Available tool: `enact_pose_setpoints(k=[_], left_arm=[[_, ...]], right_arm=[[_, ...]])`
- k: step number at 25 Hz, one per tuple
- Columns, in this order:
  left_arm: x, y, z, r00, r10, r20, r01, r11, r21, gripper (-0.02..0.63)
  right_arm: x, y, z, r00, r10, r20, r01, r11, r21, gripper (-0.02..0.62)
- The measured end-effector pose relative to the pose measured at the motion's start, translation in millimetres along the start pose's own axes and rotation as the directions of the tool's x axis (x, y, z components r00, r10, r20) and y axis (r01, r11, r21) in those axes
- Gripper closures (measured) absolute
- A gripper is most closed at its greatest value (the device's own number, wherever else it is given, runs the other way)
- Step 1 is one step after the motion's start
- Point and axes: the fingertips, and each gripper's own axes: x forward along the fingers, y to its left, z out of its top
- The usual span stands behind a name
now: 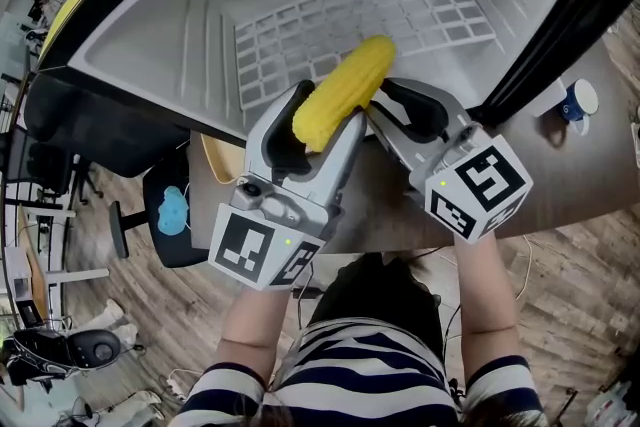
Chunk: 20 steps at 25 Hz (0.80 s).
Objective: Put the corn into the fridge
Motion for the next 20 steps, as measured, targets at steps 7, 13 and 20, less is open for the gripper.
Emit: enact_pose_setpoints(k=[7,13,20], left_arm=[[16,-6,-2,0.998,-0.057,-0.002,0.057,0.998,-0.011,0.606],[45,-18,-11,0.992,-0.103,-0.069,0.103,0.995,0.002,0.606],[56,-17,-19,0.977,-0.105,-0.186,0.109,0.994,0.007,0.606]], right_arm=[[-8,-17,5,0.998,-0.065,0.003,0.065,0.998,0.0,0.474],[-20,-46,6,0.993,-0.122,0.005,0.122,0.992,0.021,0.474],[-22,-56,6,0.987,-0.161,0.011,0.16,0.985,0.059,0.478]])
